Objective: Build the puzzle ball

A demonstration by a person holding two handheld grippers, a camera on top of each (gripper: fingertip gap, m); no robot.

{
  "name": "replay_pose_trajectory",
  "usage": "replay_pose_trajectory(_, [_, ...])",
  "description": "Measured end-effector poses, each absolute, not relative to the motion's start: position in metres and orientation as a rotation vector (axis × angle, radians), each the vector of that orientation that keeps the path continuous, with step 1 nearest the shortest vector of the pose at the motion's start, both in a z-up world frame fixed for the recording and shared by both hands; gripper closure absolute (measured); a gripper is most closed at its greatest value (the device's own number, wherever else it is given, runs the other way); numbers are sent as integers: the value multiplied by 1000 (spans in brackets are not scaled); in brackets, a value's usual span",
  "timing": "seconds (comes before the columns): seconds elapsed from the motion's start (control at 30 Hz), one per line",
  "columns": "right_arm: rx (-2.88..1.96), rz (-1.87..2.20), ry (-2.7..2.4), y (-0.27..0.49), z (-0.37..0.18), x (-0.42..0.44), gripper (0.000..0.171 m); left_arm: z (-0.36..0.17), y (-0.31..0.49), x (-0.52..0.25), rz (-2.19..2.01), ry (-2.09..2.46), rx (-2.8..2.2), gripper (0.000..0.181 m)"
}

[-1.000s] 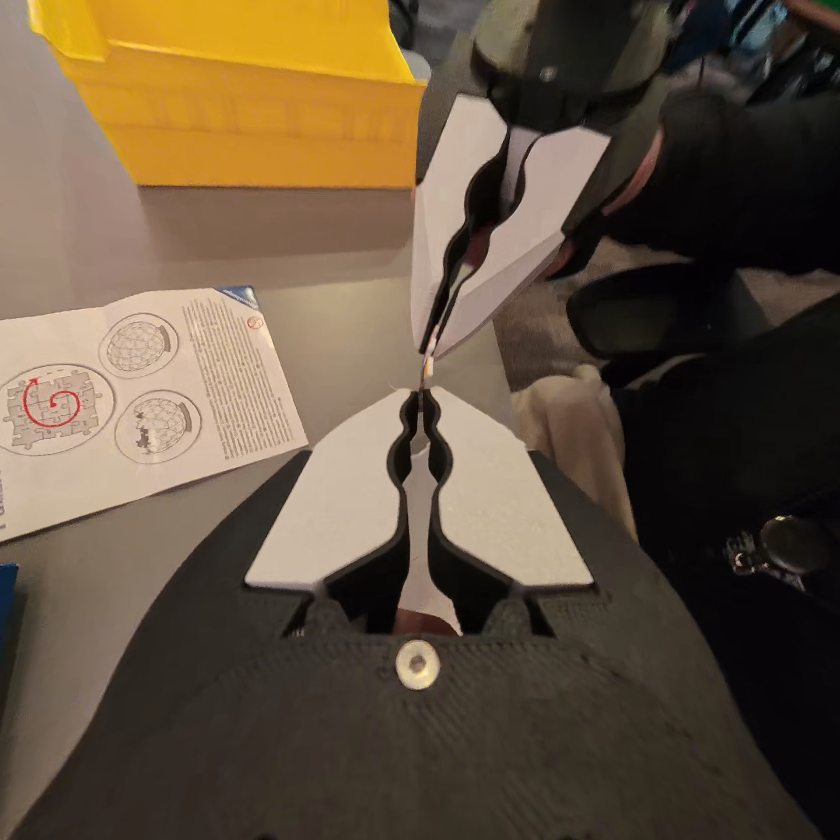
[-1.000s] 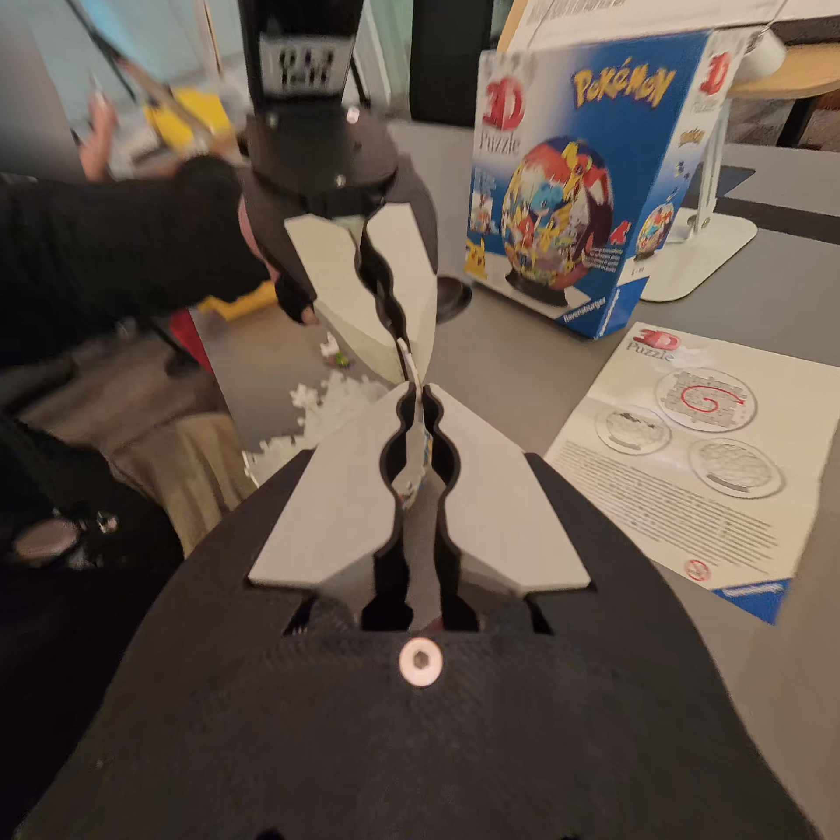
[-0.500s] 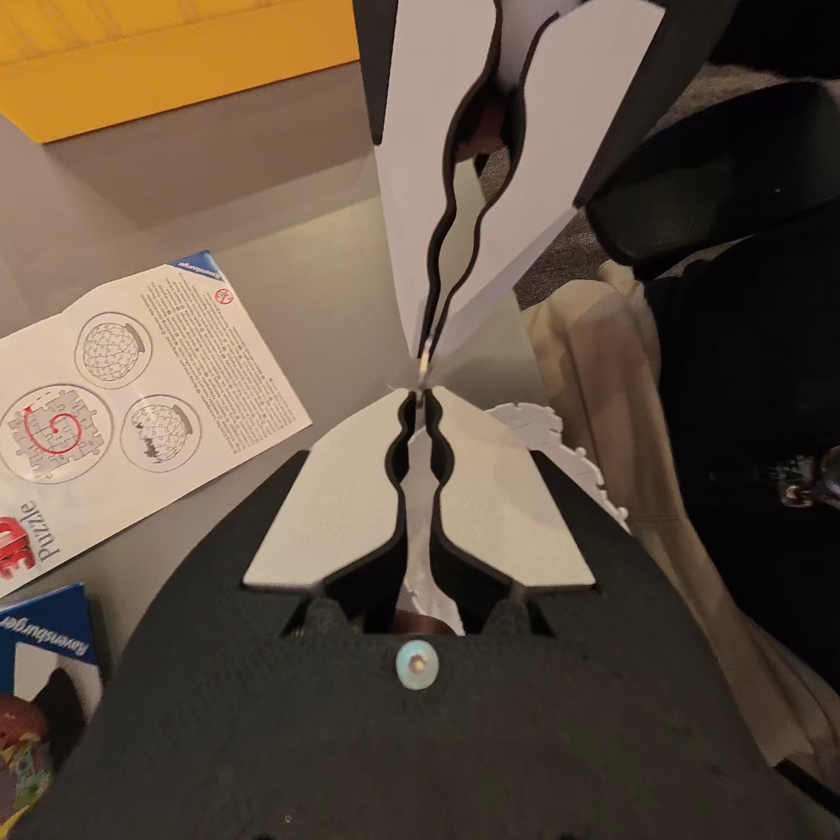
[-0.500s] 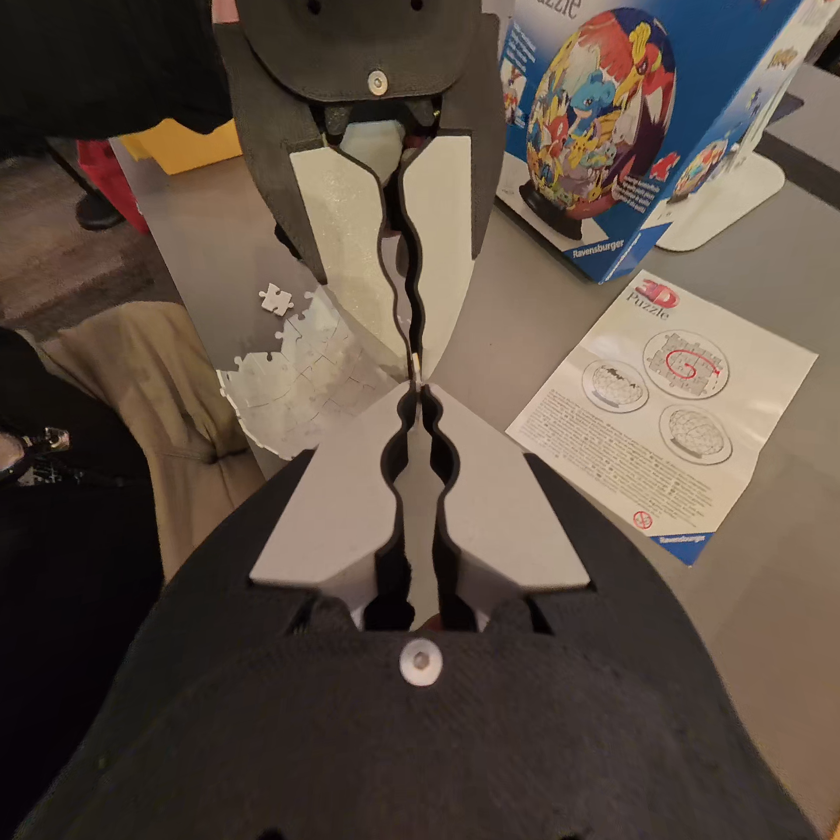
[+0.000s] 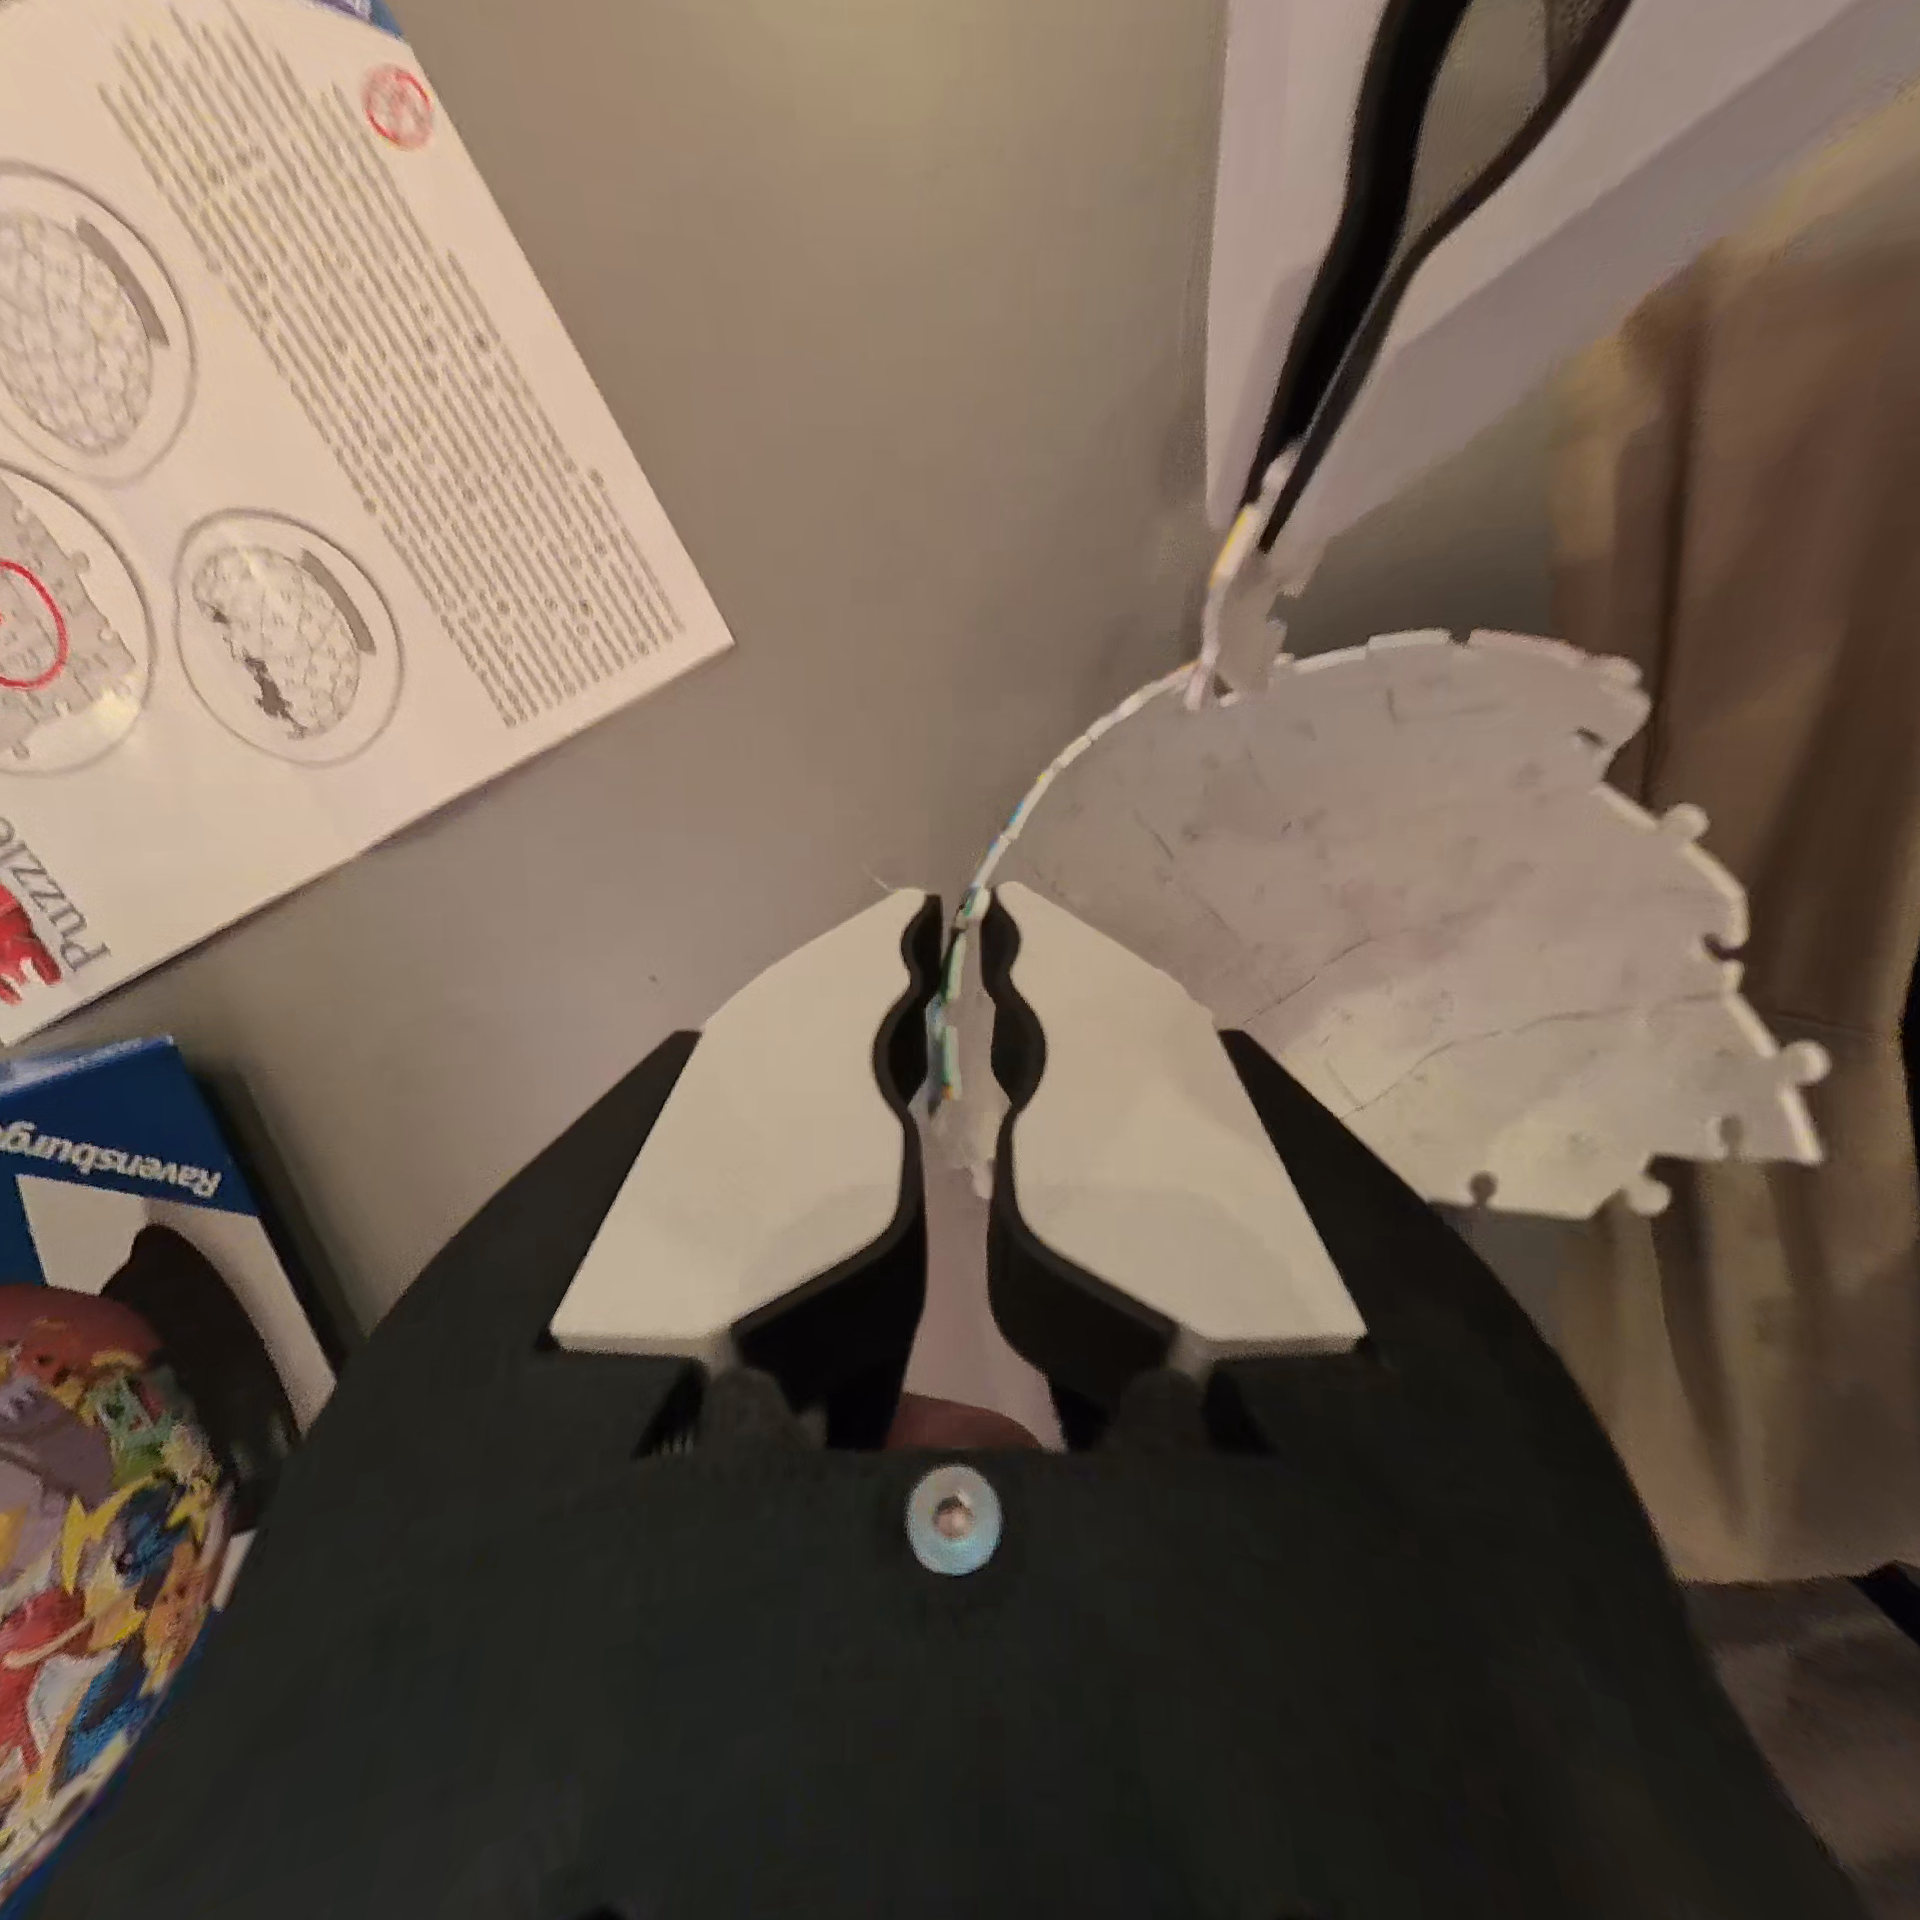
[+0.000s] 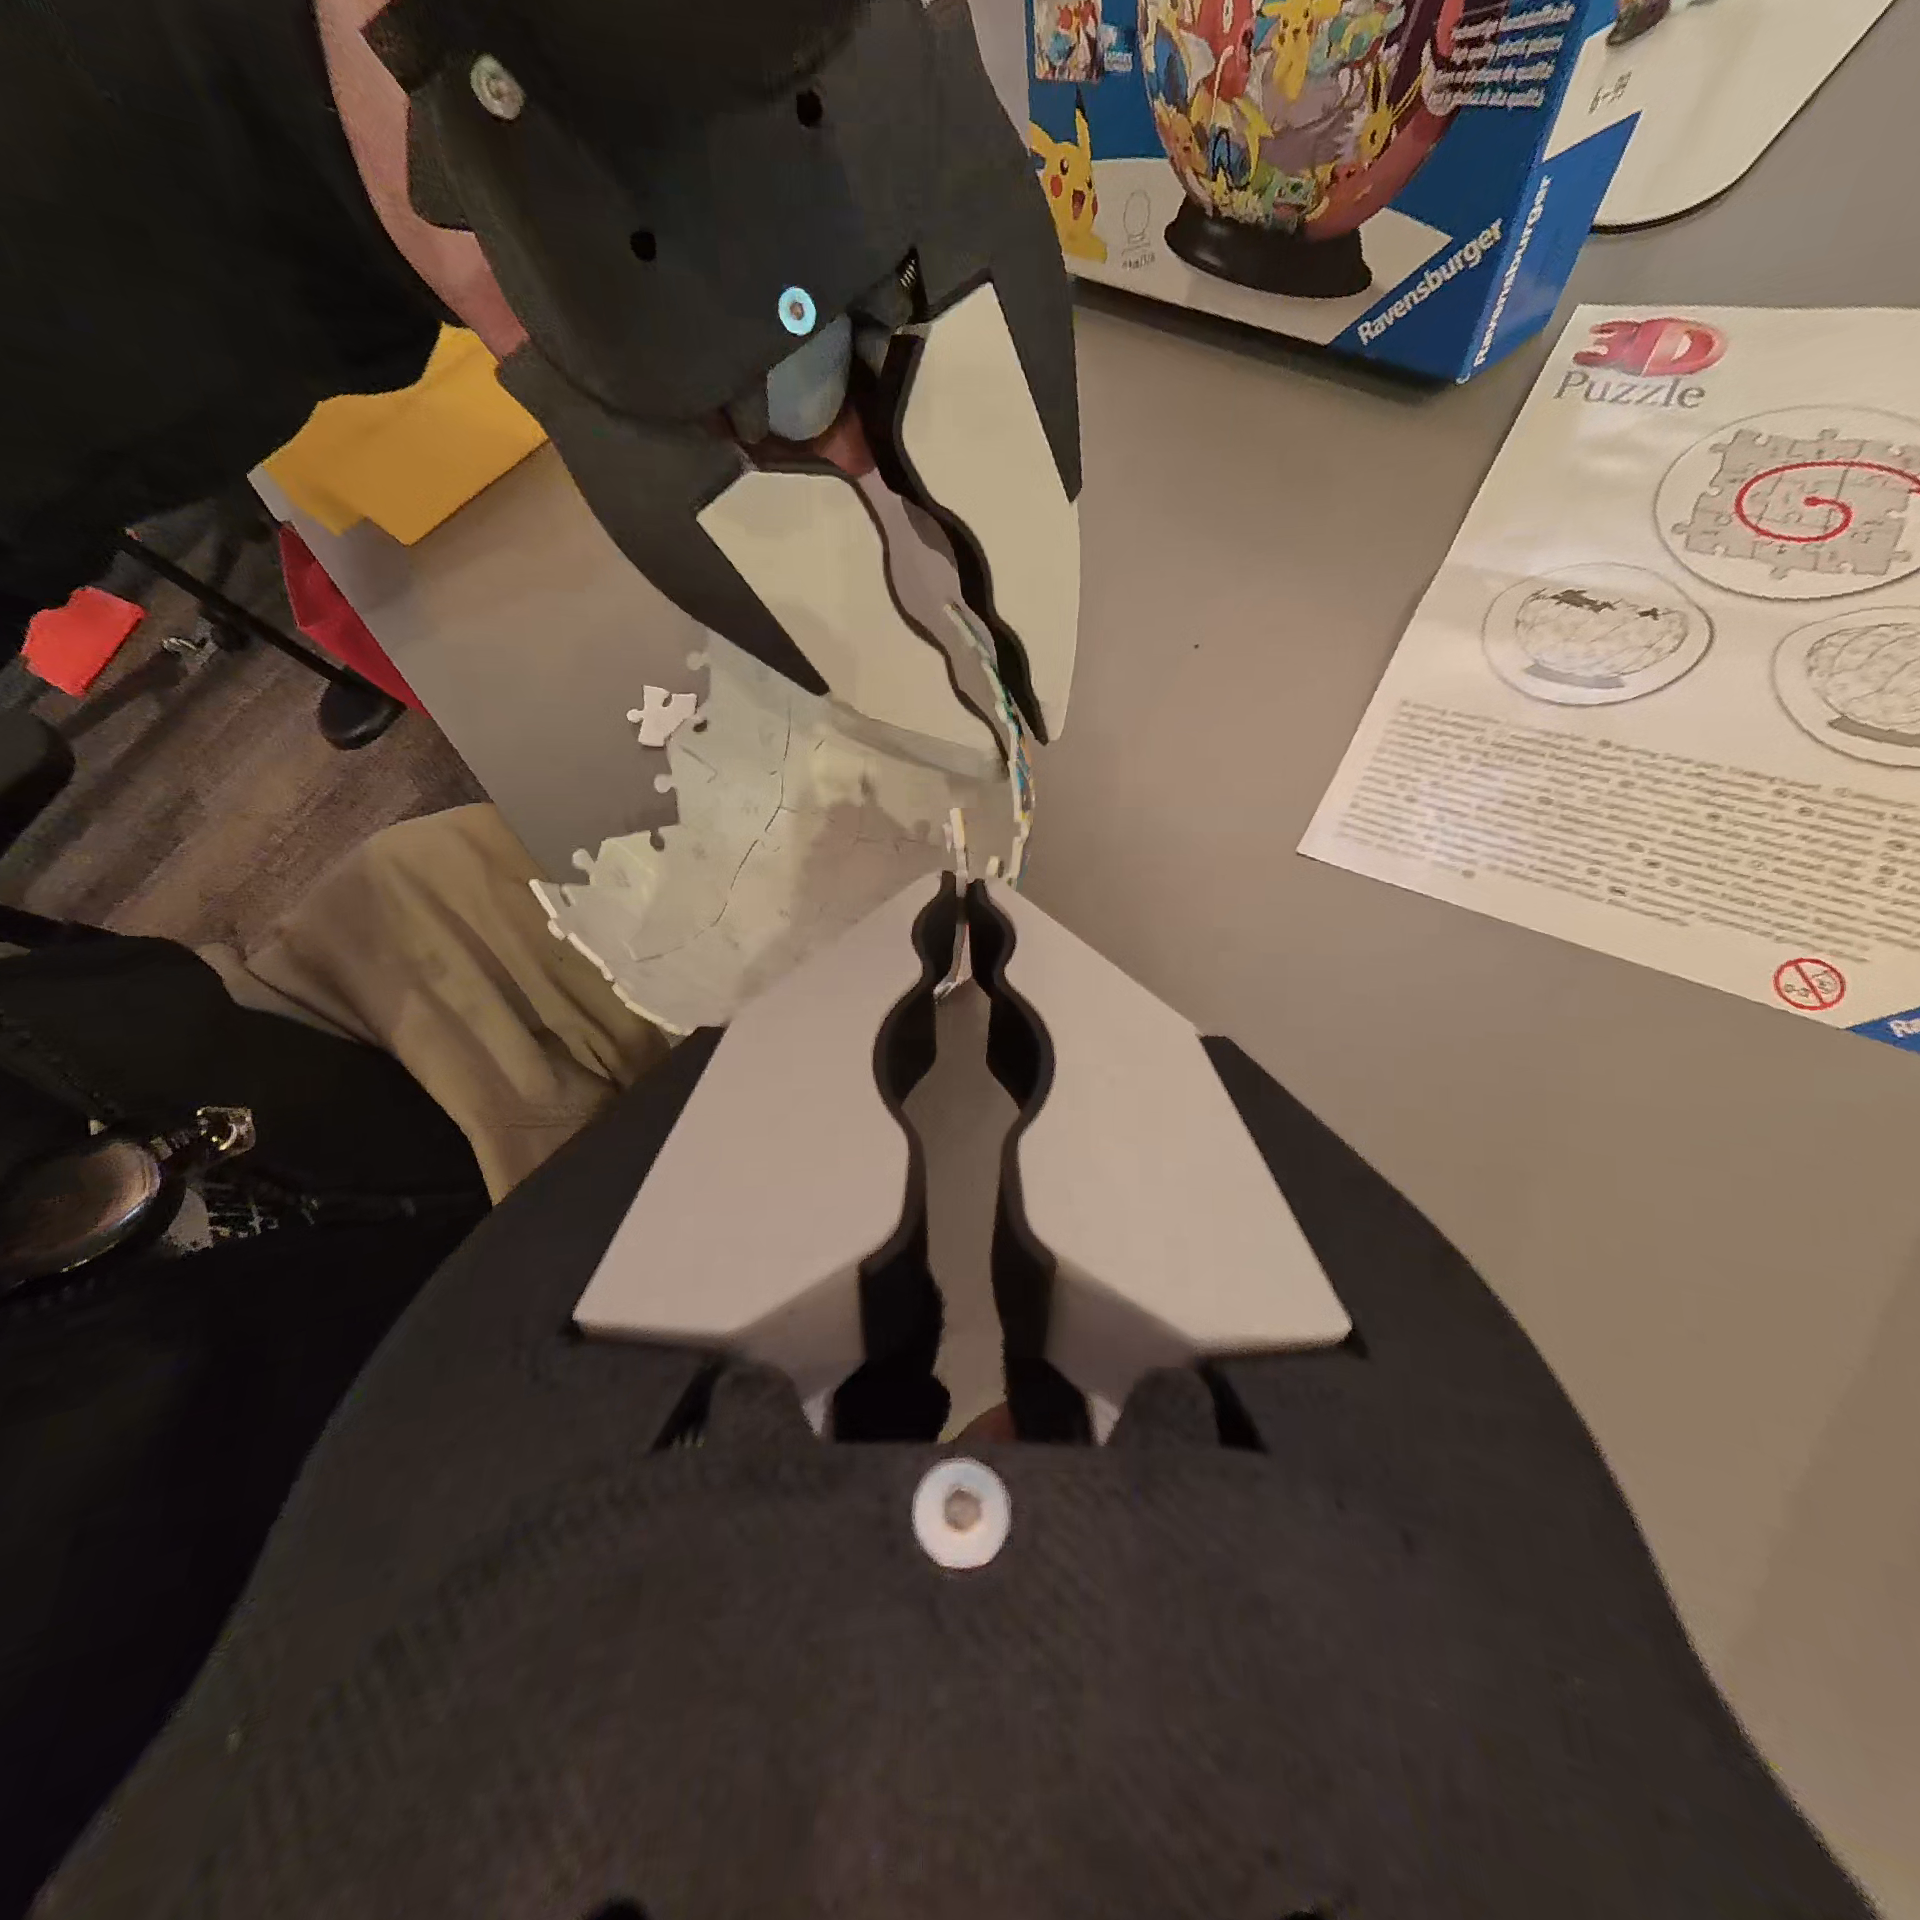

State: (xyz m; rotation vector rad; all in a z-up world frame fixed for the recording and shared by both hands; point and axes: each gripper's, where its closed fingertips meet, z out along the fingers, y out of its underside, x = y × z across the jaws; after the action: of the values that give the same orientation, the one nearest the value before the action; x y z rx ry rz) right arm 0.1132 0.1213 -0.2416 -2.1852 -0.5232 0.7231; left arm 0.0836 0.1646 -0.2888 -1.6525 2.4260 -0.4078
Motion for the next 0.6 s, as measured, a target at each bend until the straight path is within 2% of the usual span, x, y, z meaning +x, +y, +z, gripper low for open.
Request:
replay_pose_trajectory(0.23, [-2197, 707, -517, 121, -241, 104, 171, -294, 165, 61, -342, 2372, -1793, 171])
replay_pose_trajectory(0.53, [-2231, 651, -547, 138, -258, 97, 171, -290, 157, 52, -461, 2296, -1845, 150])
replay_pose_trajectory(0.6, [-2234, 634, -574, 142, -261, 96, 171, -290, 160, 53, -428, 2310, -1809, 152])
